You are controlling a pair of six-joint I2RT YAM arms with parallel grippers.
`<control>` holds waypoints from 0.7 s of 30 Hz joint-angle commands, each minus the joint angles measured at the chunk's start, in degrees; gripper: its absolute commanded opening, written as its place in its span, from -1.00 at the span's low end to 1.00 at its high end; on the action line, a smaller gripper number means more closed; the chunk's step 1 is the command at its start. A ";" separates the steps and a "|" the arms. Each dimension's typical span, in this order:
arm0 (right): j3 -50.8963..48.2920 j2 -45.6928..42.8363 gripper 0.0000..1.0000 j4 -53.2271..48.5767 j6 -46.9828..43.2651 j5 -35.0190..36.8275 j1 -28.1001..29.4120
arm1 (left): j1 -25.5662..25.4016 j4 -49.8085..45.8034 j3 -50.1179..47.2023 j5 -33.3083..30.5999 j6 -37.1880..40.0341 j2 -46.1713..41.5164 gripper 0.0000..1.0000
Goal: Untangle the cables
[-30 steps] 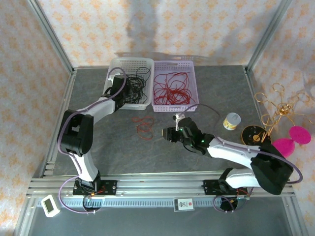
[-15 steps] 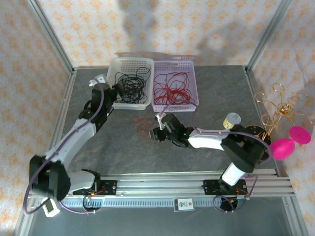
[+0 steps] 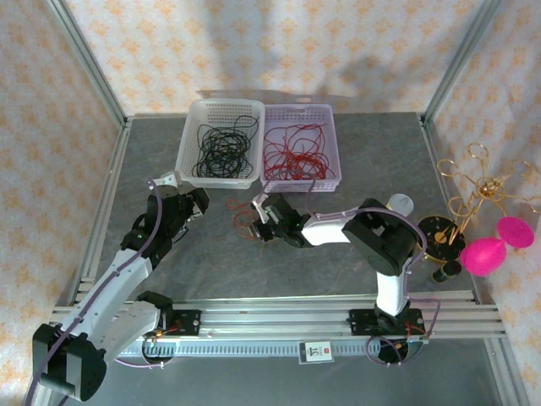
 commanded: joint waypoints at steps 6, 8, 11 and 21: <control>-0.21 -1.36 -0.90 2.41 -1.13 4.94 0.10 | -0.87 1.30 -0.56 1.87 -0.30 1.94 0.05; -1.56 -4.39 -1.00 2.47 -0.92 5.05 0.10 | -1.13 1.49 -0.55 2.33 0.09 2.08 0.04; -3.34 -10.28 -1.00 1.28 -0.54 5.16 0.09 | -2.50 2.34 -0.34 4.37 1.75 2.17 0.03; -6.27 -30.70 -1.00 -6.60 -0.43 -0.50 -2.56 | -8.76 13.61 -1.78 18.18 8.41 4.78 0.12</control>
